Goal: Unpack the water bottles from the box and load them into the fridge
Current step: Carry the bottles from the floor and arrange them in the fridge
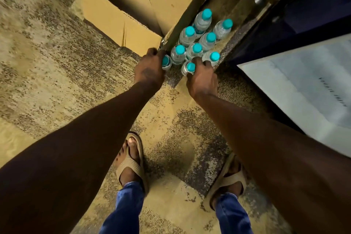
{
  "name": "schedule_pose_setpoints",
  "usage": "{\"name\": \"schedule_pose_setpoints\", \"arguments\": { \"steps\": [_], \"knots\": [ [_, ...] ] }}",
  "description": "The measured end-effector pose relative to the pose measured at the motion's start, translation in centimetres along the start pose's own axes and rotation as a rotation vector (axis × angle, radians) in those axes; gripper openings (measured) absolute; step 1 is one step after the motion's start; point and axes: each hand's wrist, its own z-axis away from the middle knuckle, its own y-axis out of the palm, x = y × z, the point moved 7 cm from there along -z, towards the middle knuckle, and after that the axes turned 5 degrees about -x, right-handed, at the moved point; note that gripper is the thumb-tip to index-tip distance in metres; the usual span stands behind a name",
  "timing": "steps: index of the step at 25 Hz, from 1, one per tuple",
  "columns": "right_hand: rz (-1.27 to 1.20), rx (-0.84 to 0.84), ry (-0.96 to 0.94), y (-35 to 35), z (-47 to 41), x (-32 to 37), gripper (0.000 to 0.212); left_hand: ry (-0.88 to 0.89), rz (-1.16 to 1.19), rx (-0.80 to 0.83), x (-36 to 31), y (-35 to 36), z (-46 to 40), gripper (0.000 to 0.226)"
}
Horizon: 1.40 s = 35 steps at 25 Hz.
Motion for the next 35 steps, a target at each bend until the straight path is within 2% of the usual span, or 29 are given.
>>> {"name": "schedule_pose_setpoints", "arguments": {
  "steps": [4, 7, 11, 16, 19, 22, 25, 28, 30, 33, 35],
  "knots": [
    [-0.037, -0.020, -0.054, 0.6, 0.7, 0.2, 0.049, 0.037, 0.100, -0.016, 0.5, 0.8, 1.3, 0.059],
    [-0.226, -0.018, -0.089, 0.2, 1.5, 0.1, 0.039, 0.028, 0.295, -0.006, 1.6, 1.4, 3.2, 0.042],
    [-0.548, 0.144, -0.131, -0.8, 3.0, -0.9, 0.034, -0.045, 0.758, 0.049, 3.6, 1.1, 5.9, 0.026],
    [-0.946, 0.386, 0.045, -4.0, 5.3, -1.2, 0.034, -0.241, 1.171, 0.159, 3.5, -1.9, 9.8, 0.024],
    [-1.086, 0.455, 0.103, -6.1, 6.6, -0.3, 0.035, -0.330, 1.341, 0.212, 1.9, -4.3, 12.0, 0.029],
    [-1.140, 0.524, 0.172, -7.1, 8.4, 0.6, 0.028, -0.342, 1.342, 0.214, 0.5, -5.9, 13.2, 0.028],
    [-1.180, 0.516, 0.213, -7.0, 9.8, 0.6, 0.018, -0.430, 1.370, 0.217, -0.7, -6.2, 14.1, 0.009],
    [-1.205, 0.495, 0.238, -6.2, 10.9, 0.1, 0.019, -0.496, 1.383, 0.210, -1.6, -5.5, 14.8, 0.020],
    [-1.219, 0.500, 0.289, -5.3, 11.8, -0.4, 0.031, -0.490, 1.320, 0.219, -2.3, -5.0, 15.4, 0.030],
    [-1.162, 0.508, 0.359, -4.4, 13.1, -1.4, 0.074, -0.480, 1.173, 0.162, -2.4, -4.1, 15.9, 0.036],
    [-1.139, 0.537, 0.379, -3.8, 13.4, -2.1, 0.089, -0.541, 1.155, 0.162, -2.3, -3.6, 16.3, 0.052]
  ]
}}
